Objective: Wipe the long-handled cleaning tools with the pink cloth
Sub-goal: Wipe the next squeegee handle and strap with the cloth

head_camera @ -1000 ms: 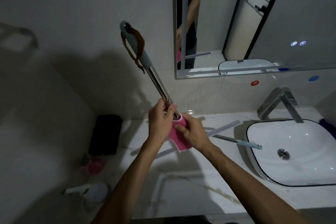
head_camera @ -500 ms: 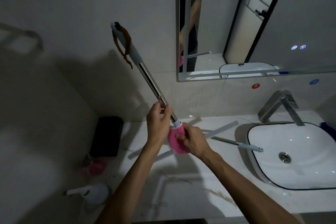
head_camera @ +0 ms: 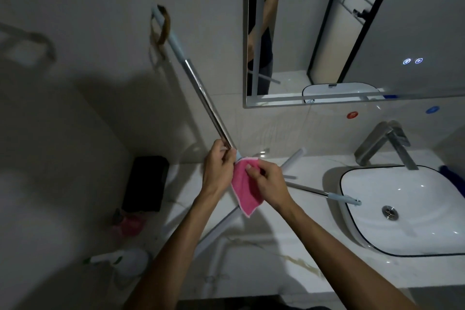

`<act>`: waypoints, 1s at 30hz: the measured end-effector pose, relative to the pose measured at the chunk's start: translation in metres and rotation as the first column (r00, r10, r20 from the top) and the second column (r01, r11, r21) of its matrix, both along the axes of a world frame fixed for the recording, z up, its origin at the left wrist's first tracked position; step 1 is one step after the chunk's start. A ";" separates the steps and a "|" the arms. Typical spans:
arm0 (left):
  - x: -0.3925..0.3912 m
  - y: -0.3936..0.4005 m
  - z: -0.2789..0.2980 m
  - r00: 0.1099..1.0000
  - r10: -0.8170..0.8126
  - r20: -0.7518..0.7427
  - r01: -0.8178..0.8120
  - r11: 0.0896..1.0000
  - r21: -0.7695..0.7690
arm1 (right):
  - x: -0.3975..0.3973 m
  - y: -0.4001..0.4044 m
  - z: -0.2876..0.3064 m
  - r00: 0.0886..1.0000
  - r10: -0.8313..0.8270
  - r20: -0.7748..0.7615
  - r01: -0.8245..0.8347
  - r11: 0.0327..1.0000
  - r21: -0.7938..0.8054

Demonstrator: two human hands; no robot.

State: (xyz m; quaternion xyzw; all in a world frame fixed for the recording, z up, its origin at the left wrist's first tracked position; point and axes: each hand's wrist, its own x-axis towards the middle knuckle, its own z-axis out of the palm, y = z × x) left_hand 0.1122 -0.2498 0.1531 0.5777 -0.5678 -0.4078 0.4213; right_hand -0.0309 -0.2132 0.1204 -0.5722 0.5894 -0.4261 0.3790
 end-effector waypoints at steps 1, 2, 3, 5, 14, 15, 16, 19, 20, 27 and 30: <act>0.000 -0.001 0.002 1.000 -0.006 0.008 0.006 1.000 -0.015 | 0.001 -0.002 0.004 0.999 0.020 0.029 -0.020 1.000 0.024; 0.000 -0.001 0.004 1.000 -0.007 0.010 0.007 1.000 -0.030 | 0.002 -0.003 0.007 0.998 0.037 0.047 -0.038 0.999 0.033; 0.000 -0.001 0.006 1.000 -0.006 0.005 0.006 0.999 -0.043 | 0.003 -0.004 0.010 0.997 0.049 0.060 -0.051 0.998 0.032; -0.002 -0.002 0.009 1.000 0.011 -0.004 -0.011 0.998 -0.064 | 0.003 -0.007 0.014 0.997 0.063 0.055 -0.063 0.998 0.008; 0.003 -0.008 0.016 0.996 -0.085 0.002 0.085 0.996 -0.023 | 0.002 -0.010 0.010 0.997 -0.054 -0.057 0.049 0.995 -0.086; 0.003 -0.008 0.016 0.996 -0.088 0.011 0.089 0.996 -0.021 | 0.002 -0.010 0.009 0.996 -0.067 -0.054 0.062 0.994 -0.086; 0.002 -0.008 0.017 0.996 -0.088 0.017 0.088 0.996 -0.023 | 0.001 -0.011 0.009 0.996 -0.072 -0.050 0.067 0.994 -0.085; -0.001 -0.008 0.017 0.995 -0.099 0.014 0.099 0.995 -0.027 | 0.000 -0.011 0.009 0.997 -0.064 -0.033 0.062 0.995 -0.075; -0.002 -0.008 0.017 0.994 -0.106 0.020 0.106 0.994 -0.025 | -0.002 -0.011 0.008 0.998 -0.063 -0.021 0.061 0.996 -0.070; 0.001 -0.011 0.006 0.989 -0.098 0.111 0.103 0.994 -0.038 | -0.007 -0.007 0.003 0.997 -0.073 -0.020 0.071 0.996 -0.055; -0.001 -0.011 0.007 0.988 -0.084 0.129 0.091 0.995 -0.051 | -0.005 -0.004 0.007 0.993 -0.118 0.019 0.119 0.988 -0.094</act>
